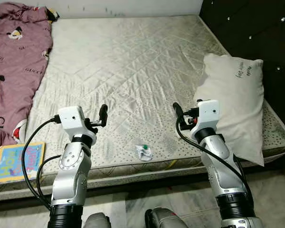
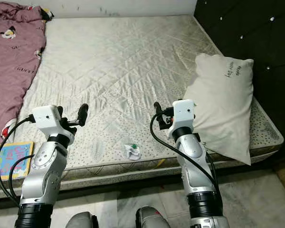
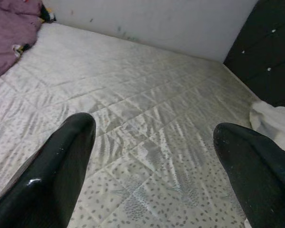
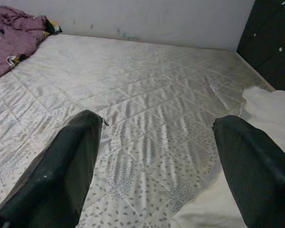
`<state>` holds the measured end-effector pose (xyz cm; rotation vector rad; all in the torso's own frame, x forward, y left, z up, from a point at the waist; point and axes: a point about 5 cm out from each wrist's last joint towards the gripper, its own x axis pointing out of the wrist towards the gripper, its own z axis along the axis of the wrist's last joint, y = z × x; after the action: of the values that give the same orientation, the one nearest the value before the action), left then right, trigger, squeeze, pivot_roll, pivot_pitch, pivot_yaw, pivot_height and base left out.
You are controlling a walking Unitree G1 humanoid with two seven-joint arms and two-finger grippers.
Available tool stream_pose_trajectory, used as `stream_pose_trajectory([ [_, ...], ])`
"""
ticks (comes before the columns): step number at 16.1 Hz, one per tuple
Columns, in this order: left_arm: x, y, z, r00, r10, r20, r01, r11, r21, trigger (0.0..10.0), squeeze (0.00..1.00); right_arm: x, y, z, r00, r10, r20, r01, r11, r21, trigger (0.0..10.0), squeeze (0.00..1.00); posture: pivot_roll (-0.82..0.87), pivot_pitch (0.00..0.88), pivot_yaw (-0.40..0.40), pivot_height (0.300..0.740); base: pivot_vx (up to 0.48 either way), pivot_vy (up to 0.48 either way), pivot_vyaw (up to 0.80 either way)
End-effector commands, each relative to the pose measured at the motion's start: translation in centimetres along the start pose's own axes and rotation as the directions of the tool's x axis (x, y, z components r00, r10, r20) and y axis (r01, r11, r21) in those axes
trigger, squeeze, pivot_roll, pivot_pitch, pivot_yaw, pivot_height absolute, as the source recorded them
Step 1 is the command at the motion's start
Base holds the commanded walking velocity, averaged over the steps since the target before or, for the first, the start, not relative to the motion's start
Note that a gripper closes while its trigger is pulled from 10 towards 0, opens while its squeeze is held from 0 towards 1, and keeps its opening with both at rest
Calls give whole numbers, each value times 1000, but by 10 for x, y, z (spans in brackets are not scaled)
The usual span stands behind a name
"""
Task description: Clean up the room
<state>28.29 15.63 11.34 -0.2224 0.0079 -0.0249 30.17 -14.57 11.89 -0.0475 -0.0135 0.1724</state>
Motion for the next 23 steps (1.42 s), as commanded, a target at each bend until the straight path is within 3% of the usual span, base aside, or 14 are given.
stream_pose_trajectory([
  [1, -1, 3, 2, 1000, 13, 1, -13, 1000, 6, 10000, 0, 0, 0, -1, 1000, -4, -2, 4, 1000, 3, 10000, 0, 8, 115, -18, 740, 0, 0, 0],
  [14, -8, 12, 2, 996, 87, -10, -86, 996, 27, 10000, 0, -6, 4, 1, 999, 46, 22, -47, 999, 26, 10000, 0, 15, 147, -20, 736, 0, 0, 0],
  [23, -6, 10, 1, 997, 80, -17, -80, 997, 19, 10000, 0, -5, 5, 1, 998, 61, 24, -62, 998, 21, 10000, 0, 14, 139, -24, 646, 0, 0, 0],
])
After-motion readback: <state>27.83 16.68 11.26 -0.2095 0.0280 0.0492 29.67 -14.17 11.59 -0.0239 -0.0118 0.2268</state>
